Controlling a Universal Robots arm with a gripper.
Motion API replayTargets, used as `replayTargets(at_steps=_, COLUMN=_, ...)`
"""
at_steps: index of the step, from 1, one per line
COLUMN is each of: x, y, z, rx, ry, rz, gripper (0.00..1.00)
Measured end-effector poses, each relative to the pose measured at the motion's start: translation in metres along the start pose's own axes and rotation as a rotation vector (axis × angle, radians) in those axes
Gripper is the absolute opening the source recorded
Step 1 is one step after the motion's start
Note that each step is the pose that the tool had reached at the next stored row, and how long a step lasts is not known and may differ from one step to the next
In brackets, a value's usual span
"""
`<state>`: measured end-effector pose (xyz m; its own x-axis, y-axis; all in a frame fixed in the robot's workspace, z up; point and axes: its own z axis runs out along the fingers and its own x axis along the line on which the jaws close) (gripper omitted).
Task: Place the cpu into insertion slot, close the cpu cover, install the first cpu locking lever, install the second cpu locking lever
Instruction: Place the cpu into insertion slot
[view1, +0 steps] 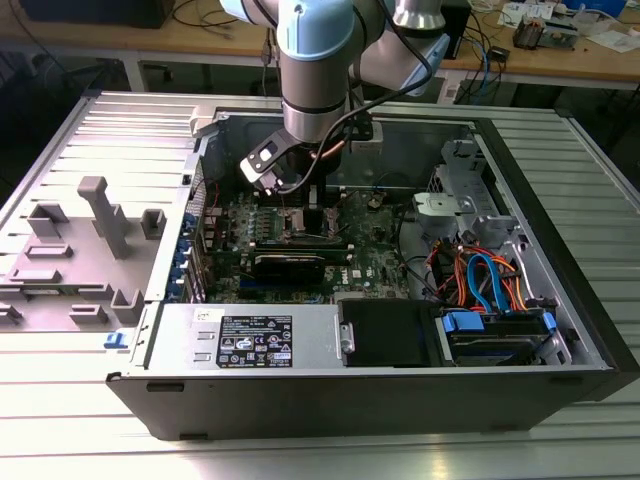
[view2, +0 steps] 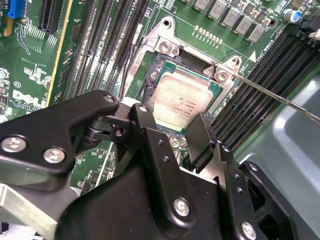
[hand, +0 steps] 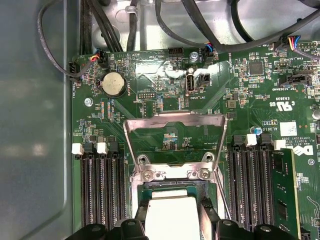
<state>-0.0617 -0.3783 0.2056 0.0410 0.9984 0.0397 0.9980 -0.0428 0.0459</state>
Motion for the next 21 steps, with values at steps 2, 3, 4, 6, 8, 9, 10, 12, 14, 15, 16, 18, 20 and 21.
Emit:
replayTargets(at_steps=2, x=0.0, y=0.0, z=0.0, rx=0.0, ry=0.0, rz=0.0, gripper=0.52)
replayTargets(at_steps=3, x=0.0, y=0.0, z=0.0, rx=0.0, ry=0.0, rz=0.0, gripper=0.52)
replayTargets(at_steps=4, x=0.0, y=0.0, z=0.0, rx=0.0, ry=0.0, rz=0.0, gripper=0.52)
replayTargets(at_steps=6, x=-0.0001, y=0.0, z=0.0001, rx=-0.0001, ry=0.0003, rz=-0.001, gripper=0.53)
replayTargets(at_steps=8, x=-0.0003, y=0.0, z=0.0, rx=0.0001, ry=0.0002, rz=-0.005, gripper=0.6)
replayTargets(at_steps=9, x=-0.0003, y=0.0, z=0.0001, rx=0.0002, ry=0.0004, rz=-0.007, gripper=0.6)
replayTargets(at_steps=10, x=-0.0003, y=0.0, z=0.0001, rx=0.0003, ry=0.0005, rz=-0.009, gripper=0.6)
replayTargets(at_steps=12, x=-0.0003, y=0.0, z=0.0002, rx=0.0005, ry=0.0006, rz=-0.013, gripper=0.61)
replayTargets(at_steps=14, x=-0.0003, y=-0.0002, z=0.0005, rx=0.0009, ry=0.0019, rz=-0.022, gripper=0.67)
replayTargets(at_steps=15, x=-0.0004, y=-0.0003, z=0.0007, rx=0.0016, ry=0.0028, rz=-0.032, gripper=0.67)
replayTargets(at_steps=16, x=-0.0004, y=-0.0004, z=0.0011, rx=0.0026, ry=0.004, rz=-0.046, gripper=0.67)
replayTargets(at_steps=18, x=-0.0005, y=-0.0007, z=0.0021, rx=0.0041, ry=0.0074, rz=-0.071, gripper=0.67)
replayTargets(at_steps=20, x=-0.0005, y=-0.0017, z=0.0035, rx=0.005, ry=0.0111, rz=-0.084, gripper=0.67)
replayTargets(at_steps=21, x=-0.0006, y=-0.0018, z=0.0044, rx=0.0053, ry=0.0118, rz=-0.087, gripper=0.67)
